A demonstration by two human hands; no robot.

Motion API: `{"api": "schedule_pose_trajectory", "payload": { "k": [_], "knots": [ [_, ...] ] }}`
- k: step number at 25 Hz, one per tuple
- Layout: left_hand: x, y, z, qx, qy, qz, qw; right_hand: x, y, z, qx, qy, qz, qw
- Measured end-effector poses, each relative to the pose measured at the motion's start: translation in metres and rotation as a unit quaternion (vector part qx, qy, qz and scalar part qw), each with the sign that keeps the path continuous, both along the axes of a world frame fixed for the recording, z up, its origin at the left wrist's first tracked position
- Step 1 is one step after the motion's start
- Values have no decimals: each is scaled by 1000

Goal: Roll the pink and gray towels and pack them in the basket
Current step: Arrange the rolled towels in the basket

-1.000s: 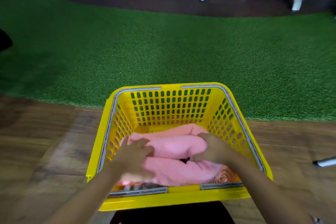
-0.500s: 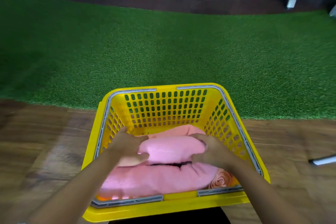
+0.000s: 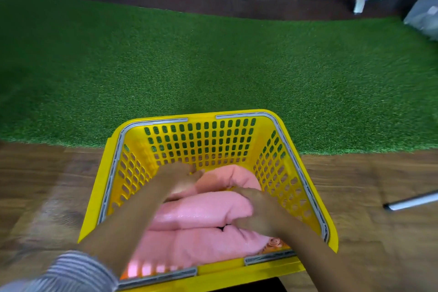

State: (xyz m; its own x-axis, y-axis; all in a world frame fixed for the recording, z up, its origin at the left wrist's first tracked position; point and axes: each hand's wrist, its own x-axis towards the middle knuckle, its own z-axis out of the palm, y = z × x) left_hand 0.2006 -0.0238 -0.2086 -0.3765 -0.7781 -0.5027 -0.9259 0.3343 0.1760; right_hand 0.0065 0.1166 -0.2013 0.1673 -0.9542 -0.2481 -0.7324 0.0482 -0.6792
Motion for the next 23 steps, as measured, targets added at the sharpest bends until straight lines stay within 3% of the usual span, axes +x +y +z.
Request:
{"api": "schedule_pose_trajectory", "payload": {
  "k": [3,6,8,10,12,14,23],
  "knots": [
    [-41,3,-45,-42,-1,-80,996,2,5,0,-41,-19,1,999],
    [-45,25,-71,-64,-12,-141,988,-7,7,0,-3,-50,-4,999],
    [-33,33,-80,-125,41,-123,984,-19,1,-5,6,-113,-98,989],
    [-27,34,-84,-201,64,-108,971,-36,-10,-28,-9,-45,-194,980],
    [-29,33,-89,-233,93,-105,962,-47,-21,-56,87,103,-168,976],
    [-30,32,-95,-273,108,-109,950,-48,-27,-76,182,166,-117,962],
    [-32,32,-99,-321,145,-122,928,-51,-26,-98,326,168,-145,919]
  ]
}}
